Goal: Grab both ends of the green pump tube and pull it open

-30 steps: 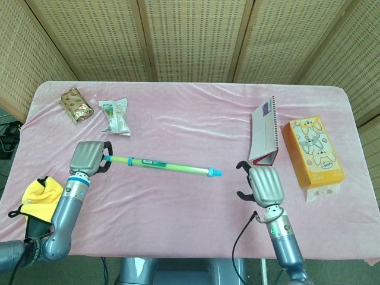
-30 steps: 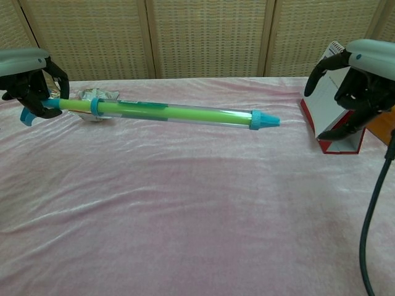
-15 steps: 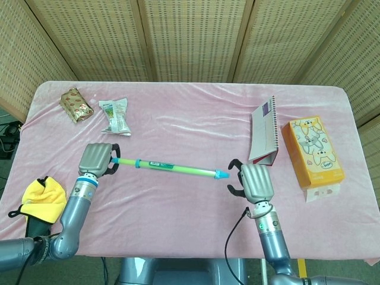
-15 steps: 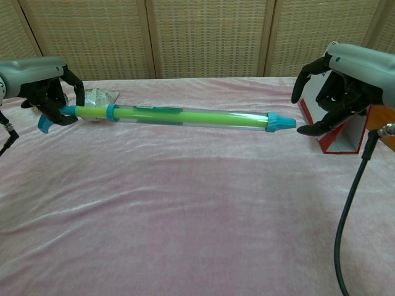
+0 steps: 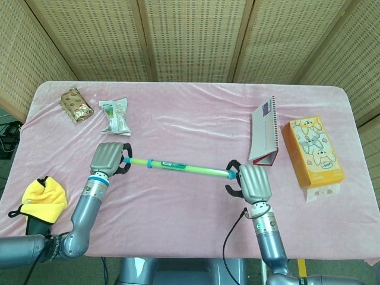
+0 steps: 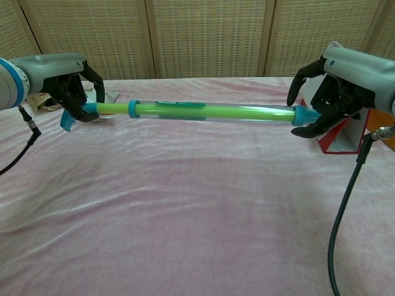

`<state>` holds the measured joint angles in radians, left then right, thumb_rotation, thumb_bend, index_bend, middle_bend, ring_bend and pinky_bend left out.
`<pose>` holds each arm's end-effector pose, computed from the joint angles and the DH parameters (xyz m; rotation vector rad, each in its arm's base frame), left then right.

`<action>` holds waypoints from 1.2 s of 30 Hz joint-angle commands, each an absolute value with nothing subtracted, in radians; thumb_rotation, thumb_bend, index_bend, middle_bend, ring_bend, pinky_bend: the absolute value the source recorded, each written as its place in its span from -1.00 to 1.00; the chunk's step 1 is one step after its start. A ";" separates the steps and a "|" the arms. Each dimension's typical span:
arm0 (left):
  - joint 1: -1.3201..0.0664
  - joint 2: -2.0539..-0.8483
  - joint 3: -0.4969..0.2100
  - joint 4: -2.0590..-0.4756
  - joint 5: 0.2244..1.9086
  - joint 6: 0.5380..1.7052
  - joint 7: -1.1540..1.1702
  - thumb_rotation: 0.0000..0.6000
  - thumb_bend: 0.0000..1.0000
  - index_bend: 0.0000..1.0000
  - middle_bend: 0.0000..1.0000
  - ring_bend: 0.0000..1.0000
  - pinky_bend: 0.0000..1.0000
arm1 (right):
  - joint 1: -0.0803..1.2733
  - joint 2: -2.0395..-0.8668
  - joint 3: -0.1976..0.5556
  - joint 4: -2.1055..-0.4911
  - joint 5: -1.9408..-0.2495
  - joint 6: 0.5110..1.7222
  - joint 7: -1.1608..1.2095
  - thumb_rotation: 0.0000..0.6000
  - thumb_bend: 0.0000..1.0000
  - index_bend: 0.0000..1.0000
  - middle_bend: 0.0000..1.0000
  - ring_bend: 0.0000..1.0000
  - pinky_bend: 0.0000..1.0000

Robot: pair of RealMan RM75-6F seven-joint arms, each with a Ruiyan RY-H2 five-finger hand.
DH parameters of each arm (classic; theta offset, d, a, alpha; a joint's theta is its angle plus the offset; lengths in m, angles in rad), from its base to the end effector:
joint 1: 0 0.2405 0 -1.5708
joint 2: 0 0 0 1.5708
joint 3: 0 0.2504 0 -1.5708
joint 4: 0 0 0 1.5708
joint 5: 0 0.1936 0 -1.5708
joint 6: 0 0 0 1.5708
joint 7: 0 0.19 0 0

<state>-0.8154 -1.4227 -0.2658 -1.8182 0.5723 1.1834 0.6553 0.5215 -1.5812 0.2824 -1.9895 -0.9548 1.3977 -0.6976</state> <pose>-0.1260 0.3804 0.0337 -1.5983 -1.1325 -0.7890 -0.1133 -0.3149 0.0396 1.4476 -1.1452 1.0419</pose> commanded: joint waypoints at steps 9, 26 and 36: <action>-0.831 -1.416 -0.276 -1.840 0.538 1.172 0.640 1.00 0.29 0.71 0.91 0.73 0.62 | 0.538 -1.599 0.278 -1.979 -0.953 1.416 -0.710 1.00 -0.19 -0.14 1.00 1.00 0.67; -0.829 -1.364 -0.256 -1.876 0.539 1.158 0.608 1.00 0.29 0.71 0.91 0.73 0.62 | 0.536 -1.611 0.281 -1.907 -0.972 1.455 -0.675 1.00 -0.17 0.21 1.00 1.00 0.67; -0.829 -1.345 -0.240 -1.886 0.543 1.155 0.596 1.00 0.29 0.71 0.91 0.73 0.62 | 0.526 -1.615 0.272 -1.870 -1.009 1.482 -0.669 1.00 -0.16 0.42 1.00 1.00 0.67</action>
